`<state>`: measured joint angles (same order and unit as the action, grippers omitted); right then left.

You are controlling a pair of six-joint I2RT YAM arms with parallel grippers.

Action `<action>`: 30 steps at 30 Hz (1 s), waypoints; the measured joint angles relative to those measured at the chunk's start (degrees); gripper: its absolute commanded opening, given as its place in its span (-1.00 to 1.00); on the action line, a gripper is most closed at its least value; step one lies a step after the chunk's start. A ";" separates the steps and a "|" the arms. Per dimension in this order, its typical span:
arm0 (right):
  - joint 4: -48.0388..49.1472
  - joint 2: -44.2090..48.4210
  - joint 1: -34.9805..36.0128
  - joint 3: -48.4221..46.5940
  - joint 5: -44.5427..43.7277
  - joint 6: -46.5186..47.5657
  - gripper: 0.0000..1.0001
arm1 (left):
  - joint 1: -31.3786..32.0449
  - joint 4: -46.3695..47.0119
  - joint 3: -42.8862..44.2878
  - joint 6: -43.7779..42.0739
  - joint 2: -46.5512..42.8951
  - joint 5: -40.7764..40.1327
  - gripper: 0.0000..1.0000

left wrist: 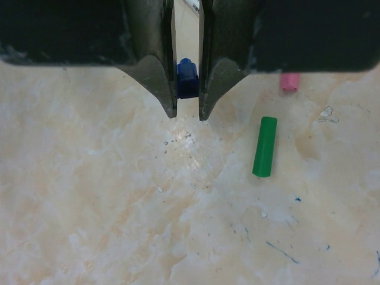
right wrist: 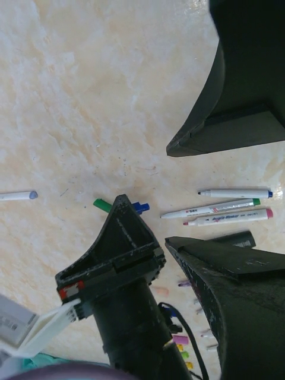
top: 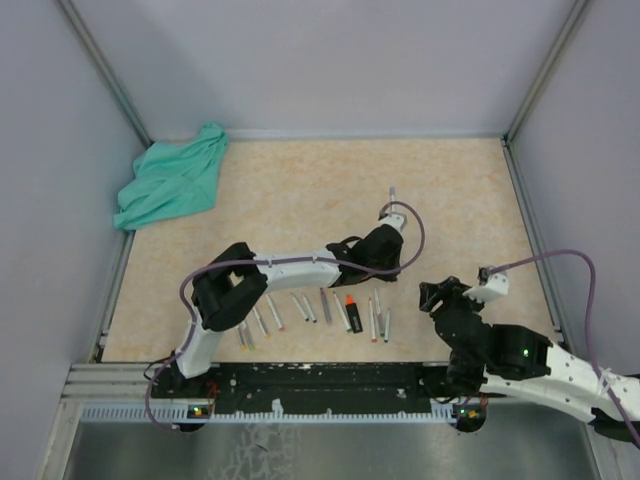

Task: Open the pen caps
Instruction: Place the pen cap at the center of the board.

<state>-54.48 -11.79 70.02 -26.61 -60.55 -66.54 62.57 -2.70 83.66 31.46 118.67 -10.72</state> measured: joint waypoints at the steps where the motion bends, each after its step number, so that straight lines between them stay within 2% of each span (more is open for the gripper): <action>1: -0.07 -0.02 0.00 -0.24 -0.04 -0.15 0.13 | 0.09 -0.31 0.22 0.09 0.72 -0.15 -0.72; 9: -0.44 -0.46 0.00 -0.90 0.20 -1.14 0.13 | 0.13 -3.72 1.68 1.16 4.59 -1.18 -0.47; 11: -0.44 -0.63 0.00 -0.90 0.39 -1.22 0.13 | 0.15 -3.85 1.95 1.18 4.61 -1.57 -0.33; 15: -0.44 -1.16 0.00 -0.90 0.81 -1.27 0.13 | 0.20 -4.20 2.03 1.11 4.61 -2.36 -0.19; 22: -0.37 -2.73 0.00 -1.73 1.68 -0.50 0.13 | 0.20 -5.97 1.86 0.55 2.78 -3.87 -0.15; 25: 0.46 -2.80 0.00 -2.86 1.92 1.79 0.13 | 0.17 -5.46 -1.84 -0.61 -2.91 -3.82 -0.06; 30: 4.02 -2.84 0.00 -3.91 3.26 7.98 0.13 | 0.17 -0.07 -12.39 -5.97 -20.76 -0.66 0.37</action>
<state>-50.46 -14.63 70.02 -30.52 -57.30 -58.57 62.74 -2.76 71.26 25.50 97.91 -11.38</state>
